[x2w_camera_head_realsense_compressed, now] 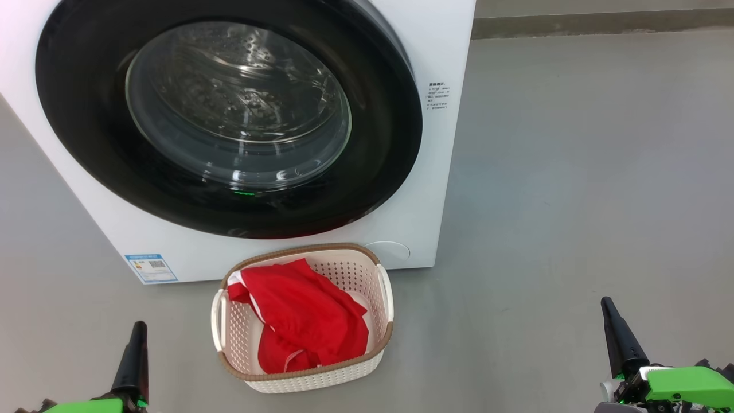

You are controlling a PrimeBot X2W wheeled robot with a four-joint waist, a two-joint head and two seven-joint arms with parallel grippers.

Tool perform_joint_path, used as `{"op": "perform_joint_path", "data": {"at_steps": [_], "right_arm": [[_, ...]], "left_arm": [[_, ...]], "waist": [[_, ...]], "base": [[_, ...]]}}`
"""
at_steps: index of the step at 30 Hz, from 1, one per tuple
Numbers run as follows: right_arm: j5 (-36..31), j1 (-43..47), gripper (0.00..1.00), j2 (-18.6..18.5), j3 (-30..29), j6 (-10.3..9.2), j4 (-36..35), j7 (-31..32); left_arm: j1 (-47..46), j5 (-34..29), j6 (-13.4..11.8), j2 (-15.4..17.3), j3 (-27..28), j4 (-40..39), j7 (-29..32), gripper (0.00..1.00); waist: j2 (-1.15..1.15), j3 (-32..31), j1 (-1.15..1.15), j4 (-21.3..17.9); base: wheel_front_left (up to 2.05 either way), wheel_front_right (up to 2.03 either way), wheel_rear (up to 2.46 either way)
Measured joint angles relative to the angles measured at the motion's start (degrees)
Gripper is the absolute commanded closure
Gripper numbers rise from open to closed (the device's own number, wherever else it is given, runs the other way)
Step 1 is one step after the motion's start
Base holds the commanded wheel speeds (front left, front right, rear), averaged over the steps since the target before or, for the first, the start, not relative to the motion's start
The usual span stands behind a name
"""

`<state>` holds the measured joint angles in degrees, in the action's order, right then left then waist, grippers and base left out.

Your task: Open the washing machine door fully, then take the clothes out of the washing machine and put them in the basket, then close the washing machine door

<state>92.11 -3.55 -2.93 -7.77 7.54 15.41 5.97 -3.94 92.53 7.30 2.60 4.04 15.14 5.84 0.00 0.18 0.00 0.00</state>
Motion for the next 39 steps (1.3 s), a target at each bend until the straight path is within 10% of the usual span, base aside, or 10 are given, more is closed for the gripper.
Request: {"op": "perform_joint_path", "data": {"at_steps": [39], "right_arm": [[0.0, 0.0, 1.0, 0.1, -0.1, 0.0, 0.0, 0.0]], "left_arm": [[0.0, 0.0, 0.0, -0.4, 0.2, 0.0, 0.2, 1.0]], "waist": [[0.0, 0.0, 0.0, 0.0]], "base": [[0.0, 0.0, 0.0]]}}
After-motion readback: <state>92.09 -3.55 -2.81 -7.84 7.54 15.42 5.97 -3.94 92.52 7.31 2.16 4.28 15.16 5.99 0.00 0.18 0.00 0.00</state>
